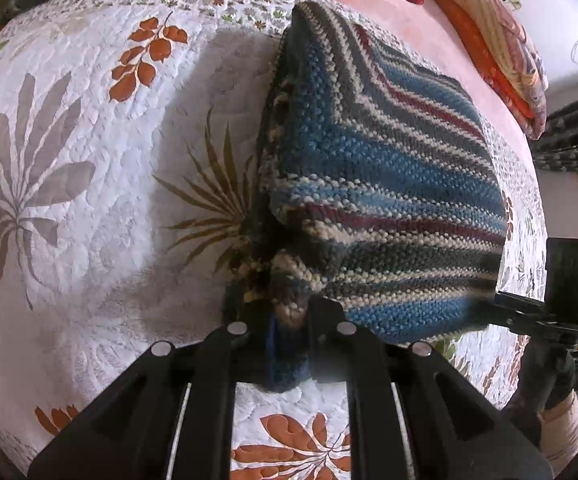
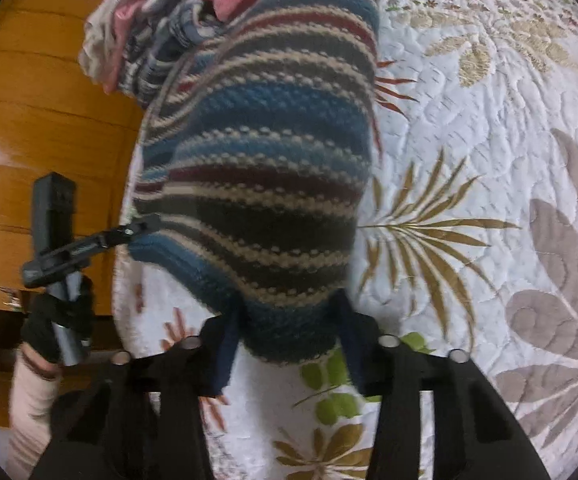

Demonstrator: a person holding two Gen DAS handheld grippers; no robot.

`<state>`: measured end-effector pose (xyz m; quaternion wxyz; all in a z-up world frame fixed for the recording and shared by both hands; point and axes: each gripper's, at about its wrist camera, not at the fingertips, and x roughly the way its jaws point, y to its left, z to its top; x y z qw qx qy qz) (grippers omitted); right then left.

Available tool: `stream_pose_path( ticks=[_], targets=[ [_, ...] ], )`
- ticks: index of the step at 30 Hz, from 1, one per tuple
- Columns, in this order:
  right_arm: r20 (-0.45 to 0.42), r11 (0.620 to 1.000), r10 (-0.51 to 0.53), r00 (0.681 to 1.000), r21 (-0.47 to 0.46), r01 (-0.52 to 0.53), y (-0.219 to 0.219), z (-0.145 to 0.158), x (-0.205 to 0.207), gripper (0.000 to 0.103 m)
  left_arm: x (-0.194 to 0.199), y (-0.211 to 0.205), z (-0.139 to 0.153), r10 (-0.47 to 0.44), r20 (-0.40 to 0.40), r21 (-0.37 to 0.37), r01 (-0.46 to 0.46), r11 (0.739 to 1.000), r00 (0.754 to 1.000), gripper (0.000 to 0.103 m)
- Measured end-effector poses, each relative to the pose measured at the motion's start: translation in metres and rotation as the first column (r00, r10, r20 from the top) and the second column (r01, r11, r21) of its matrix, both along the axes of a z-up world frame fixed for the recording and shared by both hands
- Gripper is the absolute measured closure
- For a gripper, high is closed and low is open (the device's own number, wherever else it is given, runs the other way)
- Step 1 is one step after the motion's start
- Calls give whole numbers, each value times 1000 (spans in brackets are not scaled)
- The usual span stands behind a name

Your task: Fold small clothes

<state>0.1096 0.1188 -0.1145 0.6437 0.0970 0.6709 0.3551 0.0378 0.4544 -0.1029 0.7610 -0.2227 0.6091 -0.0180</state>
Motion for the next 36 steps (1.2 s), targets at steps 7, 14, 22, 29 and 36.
stream_pose_path(
  ticks=[7,14,22,29,36],
  targets=[
    [20,998,18,1000,-56,-17,-1,-7,-3,69,-1,-5,-3,-3,-1,-58,2,998,1000,83],
    [21,999,20,1000,-45,-19,-1,-5,-1,68,-8,20,40,-38,115,-194,59,979,993,49],
    [25,999,18,1000,-42,-17,1,-5,-2,67,35,28,34,113,140,-172,-88,981,984,38],
    [29,999,26,999,-39,-25,0,-7,-1,66,67,18,7,115,123,-115,-101,988,986,80],
    [31,999,25,999,-42,-23,3,-10,-2,64,70,24,-3,116,120,-94,-105,990,986,83]
  ],
)
